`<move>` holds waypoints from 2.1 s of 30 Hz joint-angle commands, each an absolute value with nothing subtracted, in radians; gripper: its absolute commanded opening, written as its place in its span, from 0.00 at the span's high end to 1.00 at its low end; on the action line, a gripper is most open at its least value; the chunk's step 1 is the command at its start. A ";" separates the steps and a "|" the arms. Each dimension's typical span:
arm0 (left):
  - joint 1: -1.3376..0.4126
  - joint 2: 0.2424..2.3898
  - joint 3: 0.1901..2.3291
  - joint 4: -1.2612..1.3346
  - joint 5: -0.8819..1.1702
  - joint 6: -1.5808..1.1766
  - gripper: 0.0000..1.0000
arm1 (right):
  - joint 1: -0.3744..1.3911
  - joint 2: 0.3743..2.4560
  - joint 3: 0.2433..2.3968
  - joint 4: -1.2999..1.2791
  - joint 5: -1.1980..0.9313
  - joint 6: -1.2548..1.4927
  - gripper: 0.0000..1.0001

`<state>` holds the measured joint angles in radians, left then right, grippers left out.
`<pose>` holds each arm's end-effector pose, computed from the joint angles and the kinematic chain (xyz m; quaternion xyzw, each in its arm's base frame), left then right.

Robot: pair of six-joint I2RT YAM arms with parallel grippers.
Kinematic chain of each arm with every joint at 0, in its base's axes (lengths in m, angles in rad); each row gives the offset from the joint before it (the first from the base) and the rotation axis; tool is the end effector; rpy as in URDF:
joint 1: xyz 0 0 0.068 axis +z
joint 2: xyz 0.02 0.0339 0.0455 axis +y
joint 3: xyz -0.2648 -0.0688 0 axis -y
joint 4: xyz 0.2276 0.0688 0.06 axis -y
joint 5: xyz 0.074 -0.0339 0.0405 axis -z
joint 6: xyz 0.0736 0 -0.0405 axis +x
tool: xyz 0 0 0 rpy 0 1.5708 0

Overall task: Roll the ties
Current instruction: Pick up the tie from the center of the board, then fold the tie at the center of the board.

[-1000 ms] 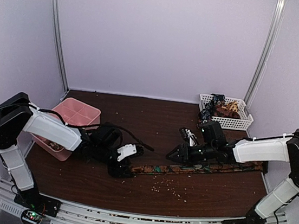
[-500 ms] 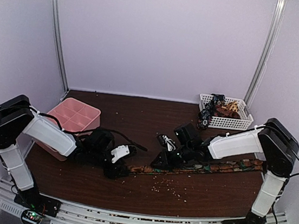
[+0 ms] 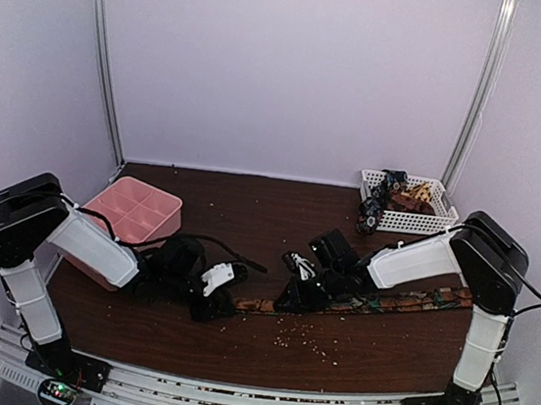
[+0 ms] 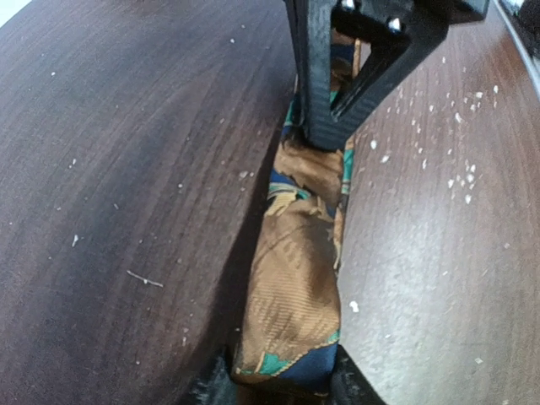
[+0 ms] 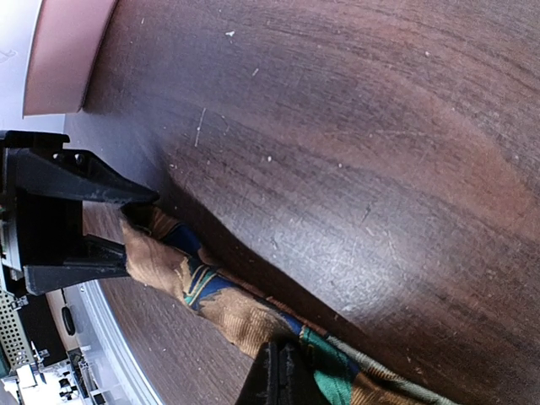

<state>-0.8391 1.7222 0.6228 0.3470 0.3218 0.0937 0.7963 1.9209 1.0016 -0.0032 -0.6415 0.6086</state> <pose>0.1977 -0.2549 0.1015 0.4642 0.7802 -0.2799 0.3123 0.2321 0.3002 0.1116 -0.1843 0.8862 0.4234 0.0376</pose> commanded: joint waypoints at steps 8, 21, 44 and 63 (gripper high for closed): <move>-0.895 1.667 0.739 0.428 0.403 0.065 0.71 | 0.807 1.973 0.972 -0.007 -0.611 0.606 0.99; -0.919 1.829 0.875 0.431 0.420 0.056 0.73 | 0.788 1.790 0.888 0.057 -0.646 0.648 0.89; -0.931 2.008 1.017 0.376 0.461 0.054 0.56 | 0.712 1.762 0.854 0.163 -0.737 0.726 0.57; -0.968 2.008 1.002 0.376 0.418 0.090 0.53 | 0.739 1.829 0.946 -0.012 -0.632 0.668 0.71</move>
<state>-0.9409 2.0155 0.9821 0.3904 0.4446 0.0513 0.7334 1.8248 0.9310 0.0120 -0.6689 0.6739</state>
